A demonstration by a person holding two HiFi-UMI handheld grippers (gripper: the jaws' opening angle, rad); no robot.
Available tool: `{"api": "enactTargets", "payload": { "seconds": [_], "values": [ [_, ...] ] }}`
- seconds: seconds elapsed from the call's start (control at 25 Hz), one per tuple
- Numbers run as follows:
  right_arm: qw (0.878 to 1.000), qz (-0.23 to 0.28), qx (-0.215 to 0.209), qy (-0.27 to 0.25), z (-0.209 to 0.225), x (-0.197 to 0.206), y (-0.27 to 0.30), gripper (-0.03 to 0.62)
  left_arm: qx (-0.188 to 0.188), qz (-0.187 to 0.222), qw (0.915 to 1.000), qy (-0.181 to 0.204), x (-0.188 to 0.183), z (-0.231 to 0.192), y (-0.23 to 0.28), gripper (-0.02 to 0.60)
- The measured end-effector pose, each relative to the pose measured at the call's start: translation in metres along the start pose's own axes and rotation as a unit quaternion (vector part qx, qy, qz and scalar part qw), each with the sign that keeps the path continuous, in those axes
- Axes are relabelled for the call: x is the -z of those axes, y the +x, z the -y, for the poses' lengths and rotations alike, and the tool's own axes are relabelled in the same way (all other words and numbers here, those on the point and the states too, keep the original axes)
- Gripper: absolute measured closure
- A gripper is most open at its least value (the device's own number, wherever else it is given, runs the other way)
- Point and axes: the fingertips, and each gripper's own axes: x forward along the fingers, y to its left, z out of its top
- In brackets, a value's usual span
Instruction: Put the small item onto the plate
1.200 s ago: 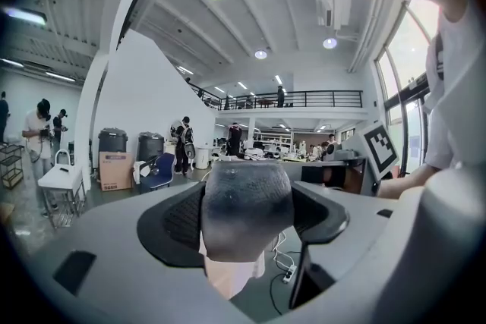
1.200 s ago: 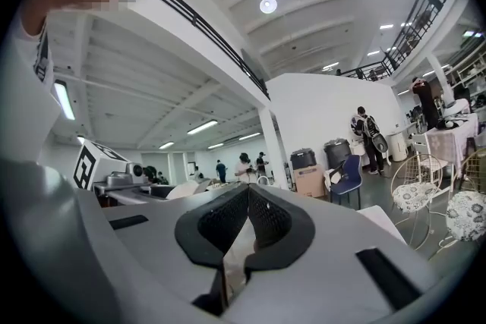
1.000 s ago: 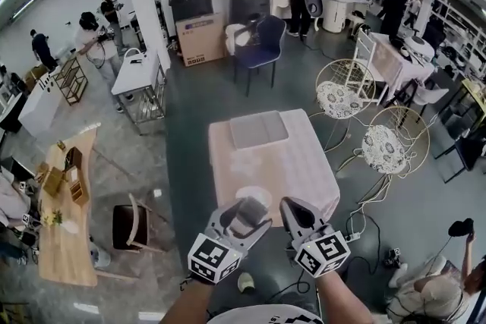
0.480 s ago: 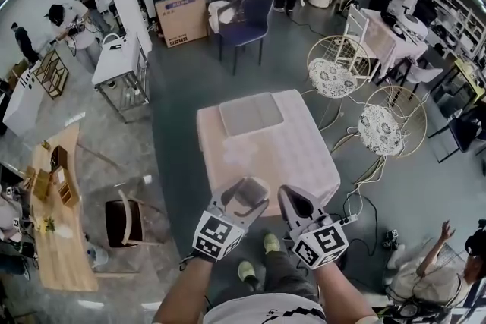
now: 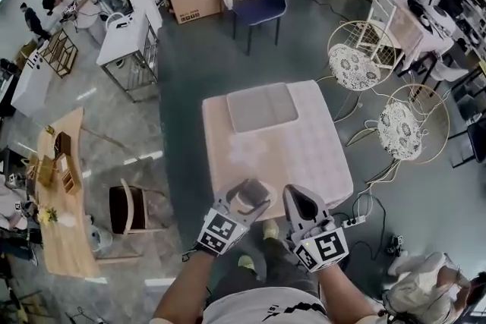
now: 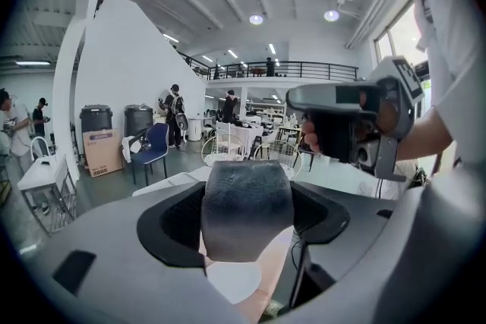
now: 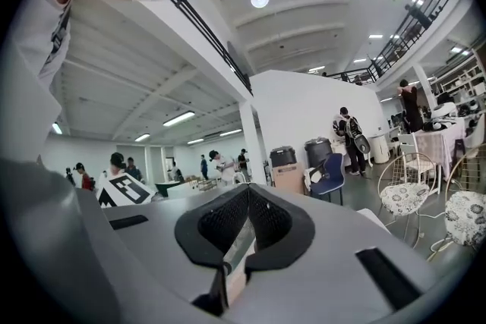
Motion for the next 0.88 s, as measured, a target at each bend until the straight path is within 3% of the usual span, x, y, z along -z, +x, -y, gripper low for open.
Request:
{"api": "enactTargets", "payload": {
  "seconds": [0.36, 0.6, 0.88],
  "values": [
    [0.999, -0.04, 0.005, 0.018, 0.018, 0.073, 0.035, 0.58, 0.042, -0.096, 0.9936, 0.044, 0.101, -0.02, 0.062, 0.265],
    [0.998, -0.058, 0.016, 0.034, 0.017, 0.113, 0.028, 0.581, 0.087, -0.177, 0.9758, 0.094, 0.183, -0.019, 0.092, 0.265],
    [0.997, -0.059, 0.036, 0.038, 0.029, 0.141, 0.023, 0.582, 0.127, -0.214, 0.9577, 0.145, 0.224, -0.021, 0.116, 0.265]
  ]
}}
